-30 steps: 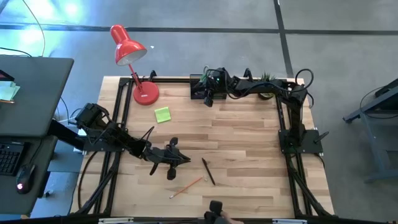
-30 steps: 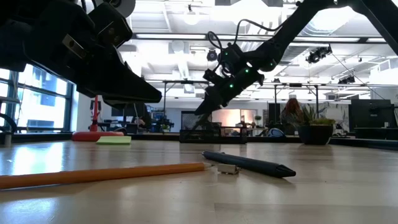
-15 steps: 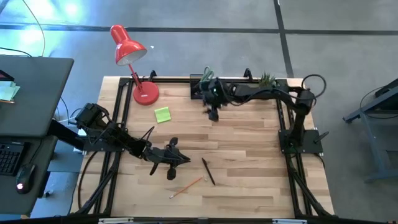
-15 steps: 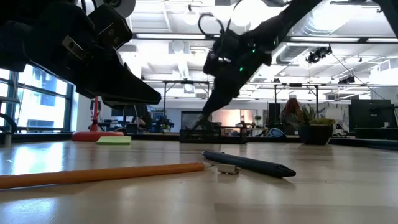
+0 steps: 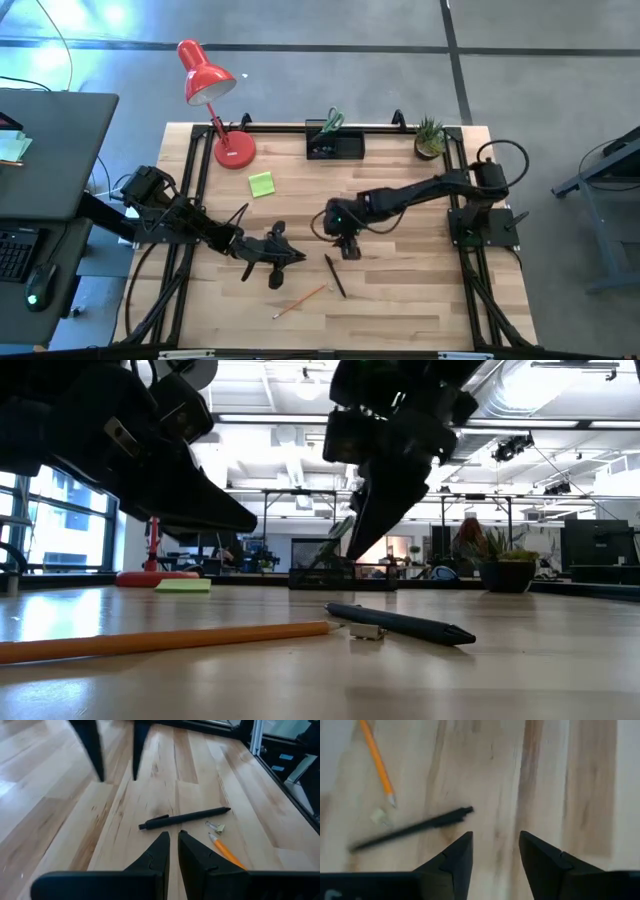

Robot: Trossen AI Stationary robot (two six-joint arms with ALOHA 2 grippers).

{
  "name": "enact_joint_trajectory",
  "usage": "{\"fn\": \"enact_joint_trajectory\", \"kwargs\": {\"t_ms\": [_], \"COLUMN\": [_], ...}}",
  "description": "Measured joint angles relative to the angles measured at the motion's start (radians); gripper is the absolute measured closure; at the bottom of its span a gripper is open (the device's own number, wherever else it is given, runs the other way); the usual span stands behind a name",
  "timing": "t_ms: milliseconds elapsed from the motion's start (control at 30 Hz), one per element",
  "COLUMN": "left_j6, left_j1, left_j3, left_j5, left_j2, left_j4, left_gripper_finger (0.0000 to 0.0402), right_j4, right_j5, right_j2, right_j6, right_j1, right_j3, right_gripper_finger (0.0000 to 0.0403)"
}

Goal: Pick and place office supplies into organizer
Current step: Put the black pen into the desk organizer

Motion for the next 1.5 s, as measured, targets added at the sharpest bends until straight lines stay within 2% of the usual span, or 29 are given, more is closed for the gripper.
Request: {"fn": "enact_joint_trajectory", "kwargs": {"t_ms": [167,267,367,567,867,1067,1267,1500], "left_j6": [-0.039,-0.063,-0.095,-0.104,-0.105,-0.103,-0.085,-0.079], "left_j1": [0.0,0.0,-0.001,0.0,-0.001,-0.001,0.0,0.0], "left_j3": [0.0,0.0,0.0,0.0,0.0,0.0,0.0,0.0], "left_j5": [0.006,0.016,0.019,0.018,0.046,0.047,0.046,0.046], "left_j2": [0.0,0.0,0.0,0.0,0.0,0.0,0.0,0.0], "left_j4": [-0.004,-0.008,-0.03,-0.077,-0.103,-0.108,-0.096,-0.101], "left_gripper_finger": [0.0376,0.0376,0.0376,0.0376,0.0376,0.0376,0.0376,0.0376], "right_j4": [0.007,0.042,0.073,0.059,0.048,-0.141,-0.193,-0.353], "right_j5": [-0.02,0.032,0.045,0.145,0.259,0.344,0.35,0.34], "right_j2": [0.0,0.0,0.005,0.036,0.116,0.172,0.239,0.308], "right_j6": [0.316,0.472,0.572,0.741,0.828,0.951,0.973,0.947], "right_j1": [0.056,0.09,0.12,0.171,0.243,0.287,0.31,0.309], "right_j3": [0.0,0.0,0.0,0.0,0.097,0.189,0.28,0.349], "right_gripper_finger": [0.0263,0.0265,0.0265,0.0265,0.0265,0.0265,0.0265,0.0265]}}
